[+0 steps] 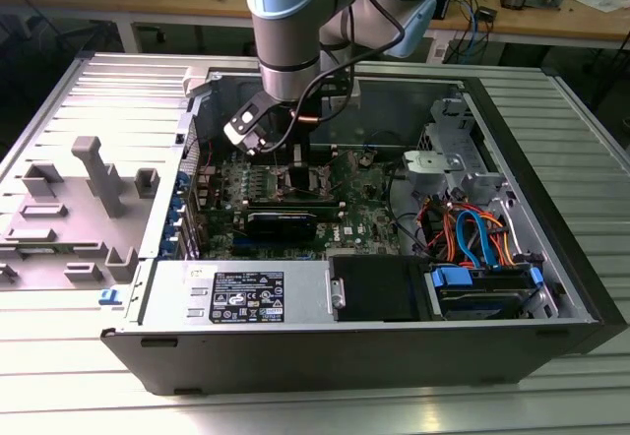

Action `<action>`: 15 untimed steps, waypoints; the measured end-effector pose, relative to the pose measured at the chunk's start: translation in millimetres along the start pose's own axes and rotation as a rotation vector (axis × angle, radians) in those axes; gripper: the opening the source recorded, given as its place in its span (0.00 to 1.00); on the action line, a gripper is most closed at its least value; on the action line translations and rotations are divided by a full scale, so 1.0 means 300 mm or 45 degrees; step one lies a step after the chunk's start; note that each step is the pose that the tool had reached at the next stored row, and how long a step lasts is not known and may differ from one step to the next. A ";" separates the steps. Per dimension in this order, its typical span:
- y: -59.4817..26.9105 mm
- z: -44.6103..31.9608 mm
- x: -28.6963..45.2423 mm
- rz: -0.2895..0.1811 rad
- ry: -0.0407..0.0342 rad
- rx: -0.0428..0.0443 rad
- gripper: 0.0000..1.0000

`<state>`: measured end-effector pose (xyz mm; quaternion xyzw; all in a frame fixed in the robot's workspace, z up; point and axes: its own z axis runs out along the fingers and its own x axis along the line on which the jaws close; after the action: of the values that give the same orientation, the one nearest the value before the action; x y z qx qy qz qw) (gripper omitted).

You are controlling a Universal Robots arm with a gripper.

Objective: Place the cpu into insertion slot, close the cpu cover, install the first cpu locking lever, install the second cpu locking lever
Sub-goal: 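Place the cpu into insertion slot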

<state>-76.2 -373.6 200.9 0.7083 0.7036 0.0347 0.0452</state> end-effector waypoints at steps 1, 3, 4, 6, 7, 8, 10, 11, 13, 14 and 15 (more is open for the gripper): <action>0.000 0.000 0.000 0.000 -0.0002 -0.003 0.55; -0.002 0.000 0.000 0.000 -0.0003 -0.009 0.55; -0.003 -0.001 0.000 0.000 -0.0003 -0.013 0.55; -0.008 0.000 0.000 -0.002 0.0001 -0.019 0.55; -0.009 0.000 0.000 -0.006 0.0006 -0.019 0.55; -0.010 0.001 0.000 -0.013 0.0013 -0.019 0.55; -0.010 0.002 0.000 -0.024 0.0026 -0.019 0.55; -0.011 0.003 0.000 -0.025 0.0027 -0.019 0.55; -0.011 0.007 0.000 -0.026 0.0025 -0.019 0.55; -0.011 0.008 0.000 -0.026 0.0024 -0.019 0.55; -0.011 0.009 0.000 -0.026 0.0024 -0.019 0.55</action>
<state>-79.3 -373.7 197.8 0.7007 0.7105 0.0401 0.0501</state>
